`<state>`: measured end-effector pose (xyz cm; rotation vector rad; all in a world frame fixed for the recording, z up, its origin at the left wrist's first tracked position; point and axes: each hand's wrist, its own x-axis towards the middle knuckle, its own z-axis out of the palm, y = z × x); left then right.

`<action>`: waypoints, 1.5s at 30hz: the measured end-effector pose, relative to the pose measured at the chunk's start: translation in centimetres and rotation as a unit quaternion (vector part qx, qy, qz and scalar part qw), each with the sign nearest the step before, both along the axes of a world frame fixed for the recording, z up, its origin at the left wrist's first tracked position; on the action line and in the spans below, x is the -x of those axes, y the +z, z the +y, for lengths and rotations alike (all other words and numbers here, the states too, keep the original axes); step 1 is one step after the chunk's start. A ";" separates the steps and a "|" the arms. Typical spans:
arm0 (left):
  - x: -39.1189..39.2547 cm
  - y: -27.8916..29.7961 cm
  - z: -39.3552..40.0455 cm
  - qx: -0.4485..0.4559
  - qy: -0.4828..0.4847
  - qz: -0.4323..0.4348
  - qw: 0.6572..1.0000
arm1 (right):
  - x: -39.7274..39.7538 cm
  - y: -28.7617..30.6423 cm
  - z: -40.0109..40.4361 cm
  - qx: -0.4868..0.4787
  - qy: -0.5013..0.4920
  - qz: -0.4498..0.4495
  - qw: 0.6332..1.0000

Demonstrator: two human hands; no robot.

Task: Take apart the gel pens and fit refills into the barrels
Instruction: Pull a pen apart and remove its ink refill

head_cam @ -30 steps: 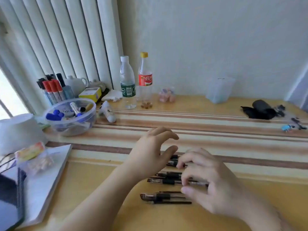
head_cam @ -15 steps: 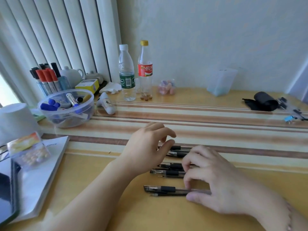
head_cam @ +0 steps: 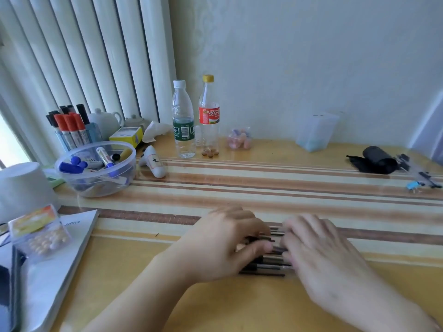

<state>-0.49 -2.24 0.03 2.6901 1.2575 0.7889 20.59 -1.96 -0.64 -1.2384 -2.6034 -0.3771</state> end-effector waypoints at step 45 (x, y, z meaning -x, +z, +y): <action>-0.1 -0.9 1.0 -0.001 0.076 -0.058 0.995 | -2.5 0.5 3.1 0.270 -0.063 0.426 0.861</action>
